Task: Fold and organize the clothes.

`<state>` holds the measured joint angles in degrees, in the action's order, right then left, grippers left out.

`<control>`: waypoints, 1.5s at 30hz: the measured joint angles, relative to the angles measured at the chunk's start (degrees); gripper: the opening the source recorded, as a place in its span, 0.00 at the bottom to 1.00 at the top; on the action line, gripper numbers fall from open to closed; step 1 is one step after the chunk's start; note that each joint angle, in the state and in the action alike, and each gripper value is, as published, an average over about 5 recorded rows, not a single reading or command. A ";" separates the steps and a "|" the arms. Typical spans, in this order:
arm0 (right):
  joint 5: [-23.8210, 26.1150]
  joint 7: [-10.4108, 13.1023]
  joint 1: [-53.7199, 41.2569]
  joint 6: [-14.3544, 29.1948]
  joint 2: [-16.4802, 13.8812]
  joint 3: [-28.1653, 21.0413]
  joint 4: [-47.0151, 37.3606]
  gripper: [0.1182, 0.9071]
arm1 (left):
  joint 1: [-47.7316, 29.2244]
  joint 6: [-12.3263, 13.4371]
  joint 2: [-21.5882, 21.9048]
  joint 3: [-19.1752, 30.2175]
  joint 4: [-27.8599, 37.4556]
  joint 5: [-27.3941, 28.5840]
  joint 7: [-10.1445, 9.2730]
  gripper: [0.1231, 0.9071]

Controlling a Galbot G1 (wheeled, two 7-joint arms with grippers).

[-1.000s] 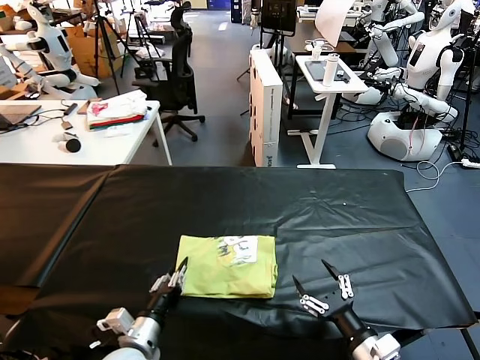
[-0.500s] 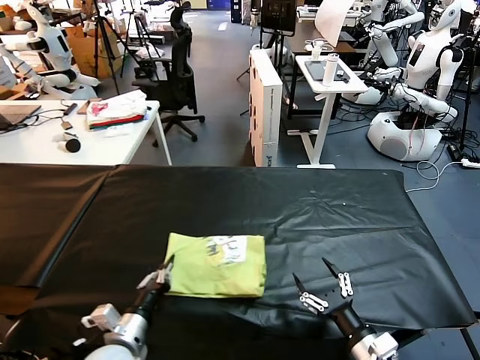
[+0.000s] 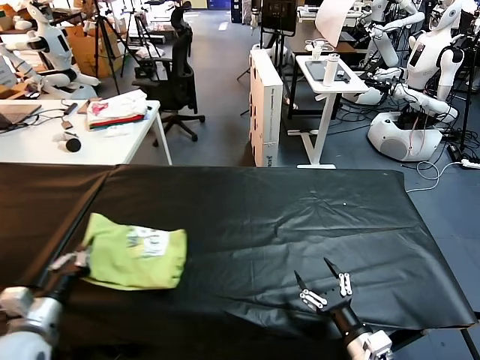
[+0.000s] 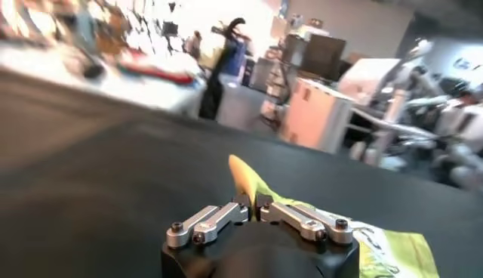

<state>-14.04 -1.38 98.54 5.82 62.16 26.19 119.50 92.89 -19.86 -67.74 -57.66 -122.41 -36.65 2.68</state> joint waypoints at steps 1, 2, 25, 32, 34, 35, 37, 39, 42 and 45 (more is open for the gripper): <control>0.10 0.03 0.12 0.00 0.16 0.08 0.00 1.00 | -0.06 -0.63 0.27 -0.71 -0.83 -0.93 -0.52 0.09; 0.24 0.06 0.27 -0.02 0.33 0.18 0.04 1.00 | -0.20 -1.34 0.35 -1.13 -1.76 -1.85 -1.09 0.09; -1.48 0.14 2.56 -6.61 5.30 1.40 3.36 1.00 | -10.43 -7.60 -19.64 37.08 -0.01 -6.00 -5.57 0.18; -9.85 1.08 -0.57 -11.64 3.83 -0.34 3.10 1.00 | -9.02 -8.04 -20.22 41.32 0.96 -4.72 -4.71 0.73; -12.56 2.05 -1.76 -13.30 3.59 -1.05 2.89 1.00 | -8.67 -7.85 -20.19 41.72 0.70 -4.07 -4.53 0.86; -13.92 2.55 -2.42 -14.25 3.56 -1.43 2.76 1.00 | -8.58 -7.65 -20.18 41.74 0.59 -3.64 -4.48 0.92; -16.67 3.20 -3.94 -16.33 3.56 -2.25 2.44 1.00 | -8.56 -7.21 -20.02 41.43 0.42 -2.92 -4.46 0.97; -19.64 3.48 -5.92 -18.72 3.47 -3.15 1.88 1.00 | -8.56 -6.83 -19.66 40.69 0.20 -2.76 -4.54 0.99; -23.52 3.73 -9.57 -21.76 3.37 -4.72 0.59 1.00 | -8.39 -6.31 -18.83 38.83 -0.28 -2.86 -4.75 1.00; -25.95 3.92 -13.71 -23.65 3.67 -6.75 -1.34 1.00 | -7.92 -5.78 -17.94 36.58 -0.74 -2.75 -4.90 1.00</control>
<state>-39.99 2.53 84.83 -17.83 65.83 19.44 118.16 84.97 -25.64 -85.67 -21.08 -123.14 -39.40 -2.22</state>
